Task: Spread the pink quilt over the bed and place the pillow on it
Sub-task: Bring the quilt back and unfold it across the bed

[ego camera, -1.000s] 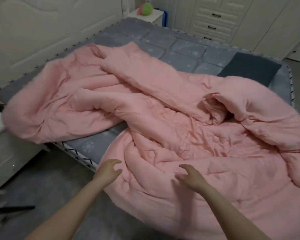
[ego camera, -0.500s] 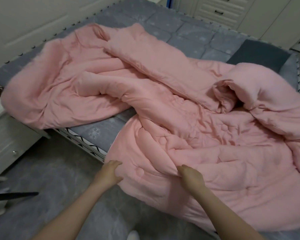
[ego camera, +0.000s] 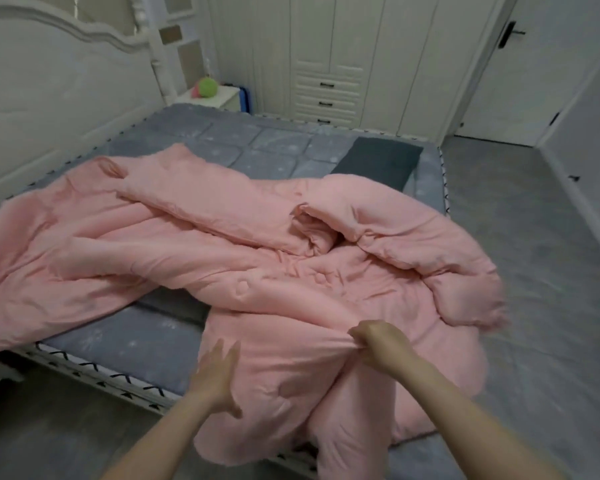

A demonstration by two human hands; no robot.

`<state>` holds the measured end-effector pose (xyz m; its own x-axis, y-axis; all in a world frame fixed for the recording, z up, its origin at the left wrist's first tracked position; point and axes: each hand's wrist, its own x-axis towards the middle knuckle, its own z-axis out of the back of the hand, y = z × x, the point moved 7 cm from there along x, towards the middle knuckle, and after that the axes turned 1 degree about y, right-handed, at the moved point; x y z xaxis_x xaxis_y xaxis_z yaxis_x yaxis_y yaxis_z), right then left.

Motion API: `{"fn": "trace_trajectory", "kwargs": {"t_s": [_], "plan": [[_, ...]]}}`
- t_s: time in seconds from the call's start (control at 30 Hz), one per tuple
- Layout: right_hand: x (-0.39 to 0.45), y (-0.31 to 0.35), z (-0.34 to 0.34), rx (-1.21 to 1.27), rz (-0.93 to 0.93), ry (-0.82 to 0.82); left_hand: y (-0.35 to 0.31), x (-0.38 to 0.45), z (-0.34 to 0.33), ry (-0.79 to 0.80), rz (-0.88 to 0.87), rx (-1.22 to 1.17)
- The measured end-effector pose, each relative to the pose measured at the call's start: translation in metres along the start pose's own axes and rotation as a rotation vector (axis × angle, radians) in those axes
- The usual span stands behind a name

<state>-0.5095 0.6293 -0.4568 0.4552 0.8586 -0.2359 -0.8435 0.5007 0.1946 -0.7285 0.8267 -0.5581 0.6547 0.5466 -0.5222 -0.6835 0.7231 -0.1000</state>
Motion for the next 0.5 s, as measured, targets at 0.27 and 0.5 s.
{"fn": "trace_trajectory", "kwargs": {"t_s": [0.27,0.5], "plan": [[-0.127,-0.201,0.114,0.076,0.004,-0.227,-0.232,-0.025,0.033,-0.223,-0.177,0.126],[-0.164,-0.370,0.160,0.114,-0.289,-0.560,-0.361,-0.028,0.020,-0.245,-0.517,0.112]]}}
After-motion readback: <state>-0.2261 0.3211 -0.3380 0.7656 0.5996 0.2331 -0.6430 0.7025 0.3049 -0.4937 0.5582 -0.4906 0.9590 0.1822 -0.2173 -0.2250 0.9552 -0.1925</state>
